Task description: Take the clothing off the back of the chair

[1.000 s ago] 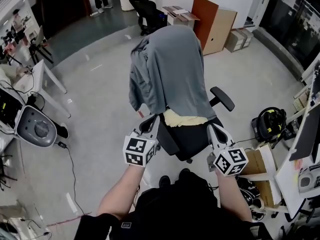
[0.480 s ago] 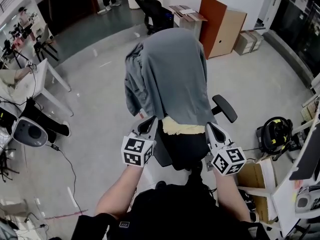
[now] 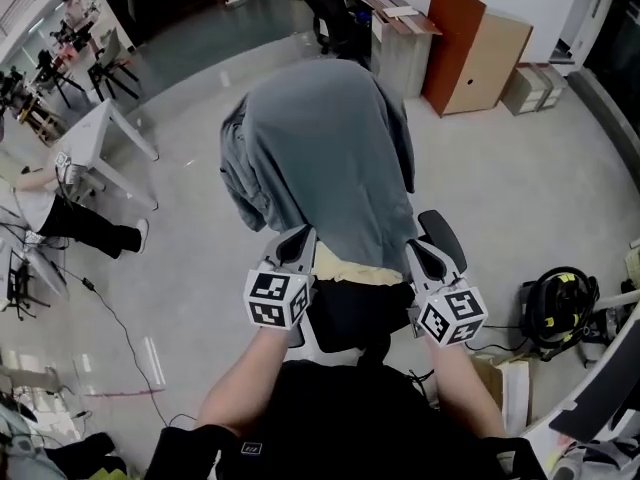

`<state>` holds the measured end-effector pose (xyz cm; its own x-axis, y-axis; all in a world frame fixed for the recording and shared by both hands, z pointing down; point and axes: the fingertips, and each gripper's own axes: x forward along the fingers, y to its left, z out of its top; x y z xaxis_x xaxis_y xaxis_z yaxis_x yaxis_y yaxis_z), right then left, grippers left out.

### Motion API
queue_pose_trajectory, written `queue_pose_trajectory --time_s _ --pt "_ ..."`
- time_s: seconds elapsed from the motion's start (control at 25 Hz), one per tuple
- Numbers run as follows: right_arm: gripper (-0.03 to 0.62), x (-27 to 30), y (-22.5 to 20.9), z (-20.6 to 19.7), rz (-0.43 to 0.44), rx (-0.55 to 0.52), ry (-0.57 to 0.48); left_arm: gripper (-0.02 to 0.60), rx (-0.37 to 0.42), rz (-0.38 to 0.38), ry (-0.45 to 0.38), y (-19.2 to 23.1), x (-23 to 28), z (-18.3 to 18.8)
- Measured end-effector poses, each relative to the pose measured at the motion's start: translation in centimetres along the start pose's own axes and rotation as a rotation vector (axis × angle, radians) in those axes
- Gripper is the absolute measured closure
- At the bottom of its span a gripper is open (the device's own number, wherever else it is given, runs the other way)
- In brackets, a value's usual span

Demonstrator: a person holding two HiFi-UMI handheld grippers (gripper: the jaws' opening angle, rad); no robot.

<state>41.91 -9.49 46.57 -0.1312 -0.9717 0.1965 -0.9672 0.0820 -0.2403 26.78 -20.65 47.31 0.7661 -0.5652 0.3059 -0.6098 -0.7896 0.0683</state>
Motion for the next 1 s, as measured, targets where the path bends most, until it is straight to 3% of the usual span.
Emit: queue_pose_trajectory --time_s 0.2,0.28,0.44,0.6,0.76,1.0 --pt "0.558 2.4 -3.3 0.5 0.052 0.008 0.045 0.577 -0.005 0.041 0.048 -1.1 2.6 -0.2" --pt "0.494 4.0 -3.7 0.3 0.064 0.008 0.075 0.577 -0.014 0.057 0.060 -0.2 3.1 -0.5" --pt "0.470 7.5 -3.7 0.4 0.074 -0.037 0.112 0.575 -0.034 0.076 0.070 2.6 4.3 -1.3" --pt "0.436 12.2 -4.2 1.0 0.062 -0.076 0.148 0.571 -0.044 0.074 0.078 6.1 6.3 -1.6" --pt "0.409 16.4 -5.6 2.4 0.034 -0.126 0.166 0.527 -0.052 0.049 0.093 8.2 8.3 -2.1" --pt "0.302 22.9 -9.9 1.4 -0.030 -0.120 0.226 0.498 -0.059 0.017 0.115 9.5 10.9 -3.1"
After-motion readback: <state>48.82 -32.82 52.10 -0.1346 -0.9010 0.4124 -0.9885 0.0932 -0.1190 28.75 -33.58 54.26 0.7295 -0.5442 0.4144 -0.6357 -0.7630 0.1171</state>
